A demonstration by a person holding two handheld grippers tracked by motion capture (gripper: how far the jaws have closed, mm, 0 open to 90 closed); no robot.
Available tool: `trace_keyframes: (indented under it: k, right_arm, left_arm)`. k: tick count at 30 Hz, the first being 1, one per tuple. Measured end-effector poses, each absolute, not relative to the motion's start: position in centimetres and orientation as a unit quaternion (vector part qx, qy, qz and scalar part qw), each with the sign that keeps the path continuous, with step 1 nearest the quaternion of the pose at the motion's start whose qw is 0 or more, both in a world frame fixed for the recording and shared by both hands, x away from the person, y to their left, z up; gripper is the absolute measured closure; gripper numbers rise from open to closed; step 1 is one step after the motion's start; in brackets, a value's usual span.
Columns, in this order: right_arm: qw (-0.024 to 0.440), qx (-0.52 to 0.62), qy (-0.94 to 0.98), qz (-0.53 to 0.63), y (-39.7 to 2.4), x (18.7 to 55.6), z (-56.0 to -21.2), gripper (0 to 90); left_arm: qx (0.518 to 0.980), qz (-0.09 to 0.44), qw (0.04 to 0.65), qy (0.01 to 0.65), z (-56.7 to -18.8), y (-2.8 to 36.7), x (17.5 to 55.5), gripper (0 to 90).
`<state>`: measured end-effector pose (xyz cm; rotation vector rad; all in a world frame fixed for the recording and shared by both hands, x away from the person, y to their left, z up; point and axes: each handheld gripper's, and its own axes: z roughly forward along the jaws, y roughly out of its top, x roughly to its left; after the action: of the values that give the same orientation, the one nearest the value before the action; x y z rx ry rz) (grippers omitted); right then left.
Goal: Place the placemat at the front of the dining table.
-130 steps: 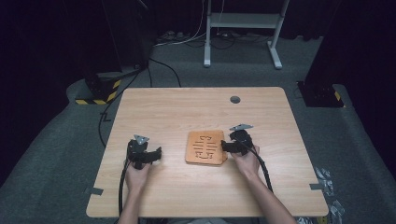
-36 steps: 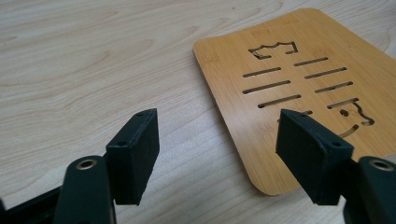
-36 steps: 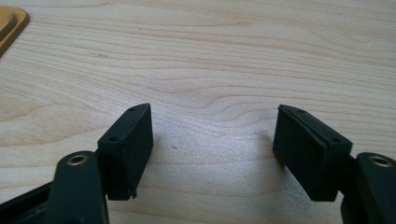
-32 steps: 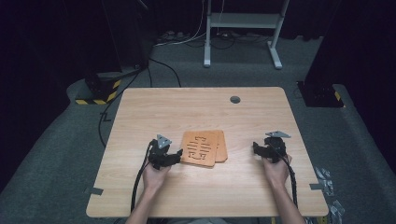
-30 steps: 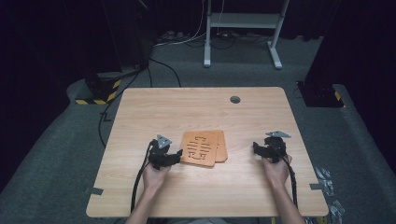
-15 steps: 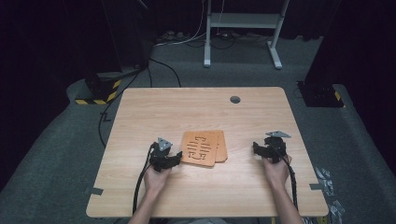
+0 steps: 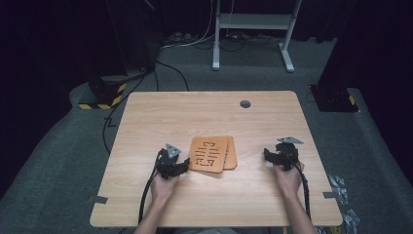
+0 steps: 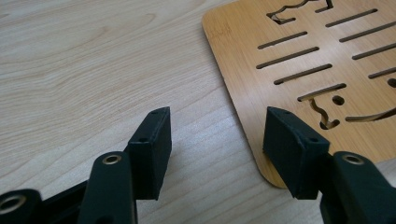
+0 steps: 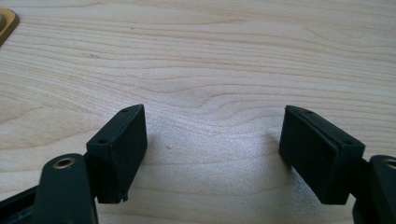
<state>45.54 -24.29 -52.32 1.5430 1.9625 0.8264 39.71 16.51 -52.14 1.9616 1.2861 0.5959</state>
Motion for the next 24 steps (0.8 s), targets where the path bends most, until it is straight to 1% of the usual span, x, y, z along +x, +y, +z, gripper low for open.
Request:
trace_keyframes:
  k: [4,8,18,20,22,23,24]
  right_arm:
    - [0.255,0.568,0.720,0.305,-24.3,45.5,-52.4,23.2]
    - [0.255,0.568,0.720,0.305,-24.3,45.6,-52.3,23.2]
    - [0.245,0.558,0.733,0.302,-24.2,45.5,-52.2,21.6]
    - [0.228,0.553,0.743,0.301,-23.8,45.4,-52.0,23.4]
    - [0.227,0.554,0.740,0.306,-23.5,45.4,-52.0,23.7]
    - [0.211,0.553,0.742,0.315,-23.0,45.3,-51.8,24.8]
    - [0.209,0.548,0.745,0.320,-22.8,45.2,-51.8,25.4]
  left_arm:
    - [0.751,0.223,0.370,0.498,-52.5,16.2,39.9,41.3]
    - [0.755,0.228,0.372,0.490,-52.5,16.2,39.8,41.5]
    - [0.749,0.219,0.375,0.500,-52.6,16.3,39.9,41.0]
    - [0.748,0.220,0.375,0.501,-52.6,16.3,39.9,41.0]
    - [0.749,0.220,0.375,0.500,-52.6,16.3,39.9,41.1]
    - [0.748,0.218,0.376,0.501,-52.6,16.3,40.0,41.1]
    - [0.749,0.217,0.377,0.500,-52.6,16.3,40.0,41.0]
